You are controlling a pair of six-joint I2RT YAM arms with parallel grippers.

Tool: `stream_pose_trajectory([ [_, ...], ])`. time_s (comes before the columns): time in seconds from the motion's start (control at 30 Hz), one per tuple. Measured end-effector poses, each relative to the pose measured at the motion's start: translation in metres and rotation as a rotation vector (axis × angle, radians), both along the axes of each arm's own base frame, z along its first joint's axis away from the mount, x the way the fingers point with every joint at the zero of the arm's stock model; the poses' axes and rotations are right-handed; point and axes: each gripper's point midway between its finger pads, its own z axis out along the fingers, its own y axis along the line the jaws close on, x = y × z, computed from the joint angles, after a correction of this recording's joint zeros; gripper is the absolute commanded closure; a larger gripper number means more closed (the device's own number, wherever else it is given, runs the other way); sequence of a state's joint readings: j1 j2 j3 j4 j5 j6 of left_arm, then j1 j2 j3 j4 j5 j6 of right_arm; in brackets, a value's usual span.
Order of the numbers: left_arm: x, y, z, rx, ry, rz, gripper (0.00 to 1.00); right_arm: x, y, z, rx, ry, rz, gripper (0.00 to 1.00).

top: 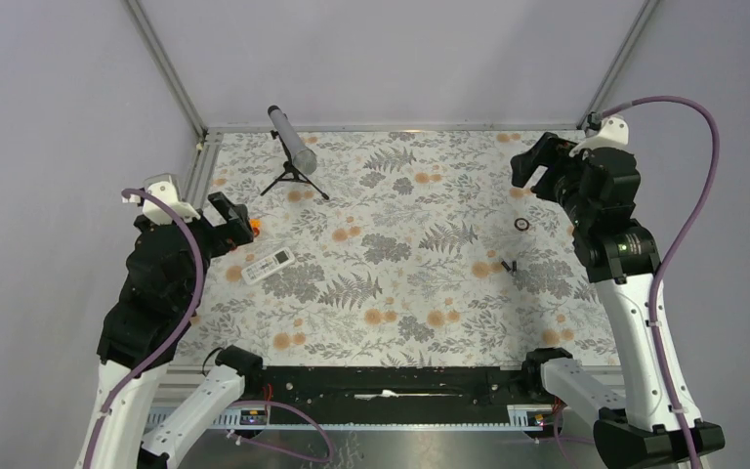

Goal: Load the batteries into the remote control

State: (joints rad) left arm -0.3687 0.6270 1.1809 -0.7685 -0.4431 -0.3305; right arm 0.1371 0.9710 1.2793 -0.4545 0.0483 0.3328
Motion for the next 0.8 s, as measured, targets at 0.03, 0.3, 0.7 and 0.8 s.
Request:
stream_pose_trajectory([
  [0.03,0.0,0.001,-0.002,-0.003,0.002,0.007,0.01,0.0,0.001,-0.002,0.003,0.005,0.006,0.16],
  [0.3,0.008,-0.021,-0.043,-0.027,0.088,-0.079,0.01,0.002,0.009,-0.024,0.046,0.058,0.028,0.19],
  [0.7,0.037,-0.071,-0.132,-0.208,0.284,-0.169,0.01,-0.02,0.076,-0.14,0.401,0.358,0.246,0.27],
  [0.8,0.048,-0.071,-0.135,-0.263,0.272,-0.134,0.01,-0.029,0.08,-0.154,0.436,0.39,0.255,0.27],
])
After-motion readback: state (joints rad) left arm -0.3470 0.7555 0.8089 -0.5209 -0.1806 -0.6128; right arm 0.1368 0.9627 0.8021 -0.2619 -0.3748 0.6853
